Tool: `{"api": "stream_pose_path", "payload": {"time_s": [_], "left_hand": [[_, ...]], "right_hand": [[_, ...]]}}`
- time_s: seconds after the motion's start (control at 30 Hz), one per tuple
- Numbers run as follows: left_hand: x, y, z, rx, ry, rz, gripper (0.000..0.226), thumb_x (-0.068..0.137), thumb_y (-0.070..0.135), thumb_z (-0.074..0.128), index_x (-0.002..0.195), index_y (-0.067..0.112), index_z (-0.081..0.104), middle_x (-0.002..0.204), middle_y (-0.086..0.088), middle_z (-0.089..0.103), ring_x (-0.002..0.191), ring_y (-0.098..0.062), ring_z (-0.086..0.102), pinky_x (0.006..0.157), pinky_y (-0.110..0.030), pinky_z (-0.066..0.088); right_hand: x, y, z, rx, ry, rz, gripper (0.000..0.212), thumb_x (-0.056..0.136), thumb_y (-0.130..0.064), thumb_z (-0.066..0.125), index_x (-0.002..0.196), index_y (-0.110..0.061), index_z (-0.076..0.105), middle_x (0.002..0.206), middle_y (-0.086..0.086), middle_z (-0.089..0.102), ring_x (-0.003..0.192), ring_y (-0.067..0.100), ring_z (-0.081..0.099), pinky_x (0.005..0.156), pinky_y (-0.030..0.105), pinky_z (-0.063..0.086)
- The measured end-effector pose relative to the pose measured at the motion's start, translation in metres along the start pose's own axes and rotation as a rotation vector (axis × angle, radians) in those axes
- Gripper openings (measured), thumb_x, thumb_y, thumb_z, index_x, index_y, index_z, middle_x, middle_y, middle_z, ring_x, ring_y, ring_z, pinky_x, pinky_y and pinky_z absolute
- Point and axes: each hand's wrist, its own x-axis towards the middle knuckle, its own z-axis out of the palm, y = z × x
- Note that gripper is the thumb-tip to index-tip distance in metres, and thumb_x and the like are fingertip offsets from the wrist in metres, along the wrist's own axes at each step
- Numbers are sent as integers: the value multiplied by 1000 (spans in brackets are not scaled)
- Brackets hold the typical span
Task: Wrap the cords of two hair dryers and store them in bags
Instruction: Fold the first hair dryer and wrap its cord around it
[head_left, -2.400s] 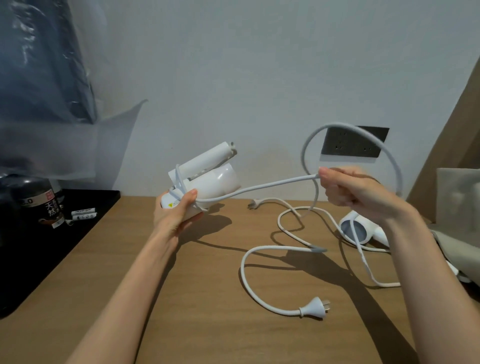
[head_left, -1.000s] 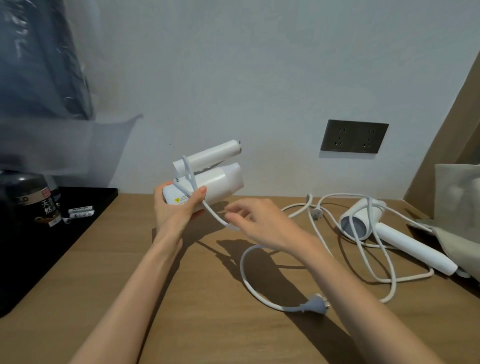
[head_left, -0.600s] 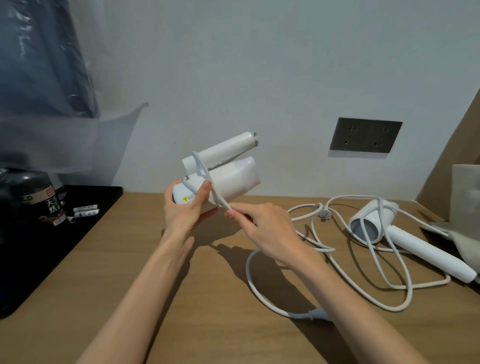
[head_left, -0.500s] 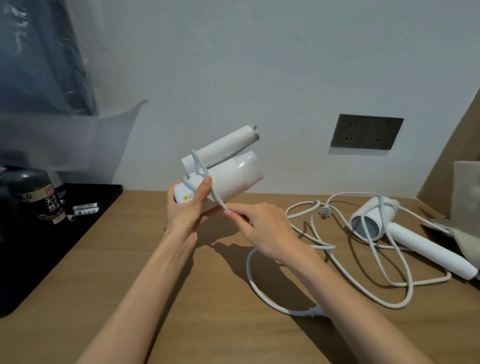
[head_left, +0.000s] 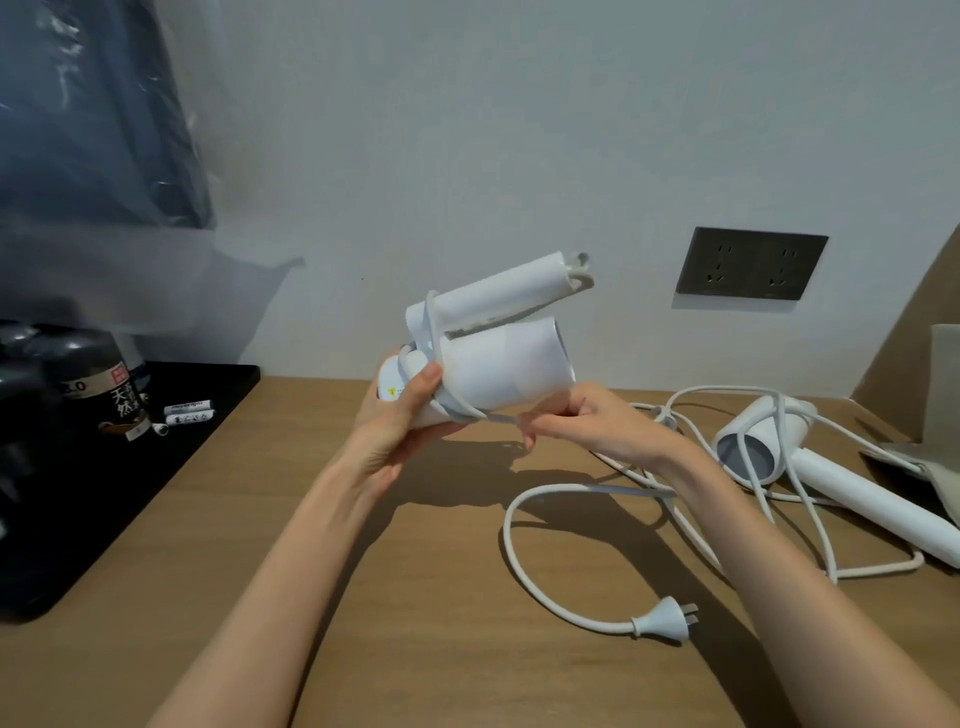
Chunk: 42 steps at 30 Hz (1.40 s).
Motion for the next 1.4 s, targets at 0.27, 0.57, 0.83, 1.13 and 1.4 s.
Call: {"api": "stream_pose_path", "payload": {"time_s": [0.27,0.57,0.83,1.13,1.4], "left_hand": [[-4,2,-4,242,-290,20,104,35,59,90,124,22,50,112,-1,66,99,-17,66,68,-37,57],[-9,3,-6,411,-424,15,104,35,57,91,121,19,48,109,-2,64,97,-16,65,72,-32,57],[-11,8,-6,618,-479,35,86,42,40,88,119,25,53,111,-7,60,95,-16,64,69,-30,56],[-24,28,10,733,-442,220,65,43,31,86,101,36,56,93,19,59,83,-6,64,57,-23,55],[-24,24,15,768,-335,354,67,42,35,87,102,34,57,100,17,58,85,-2,59,63,-19,52]], "right_hand": [[-15,7,-24,-12,-1,154,24,84,-25,71,82,-1,69,79,6,62,74,10,54,78,27,42],[-40,-15,-48,-21,89,305,20,94,5,47,100,9,66,101,30,61,104,40,55,91,39,46],[-17,-22,-50,-71,20,324,61,63,-54,76,89,2,71,85,16,62,82,22,53,73,34,42],[-8,-53,-52,-284,145,220,27,75,-49,72,57,-29,72,81,17,66,76,17,53,69,31,42],[-6,-69,-49,-408,262,125,27,79,-47,69,67,-23,76,62,13,48,58,16,34,56,33,30]]}}
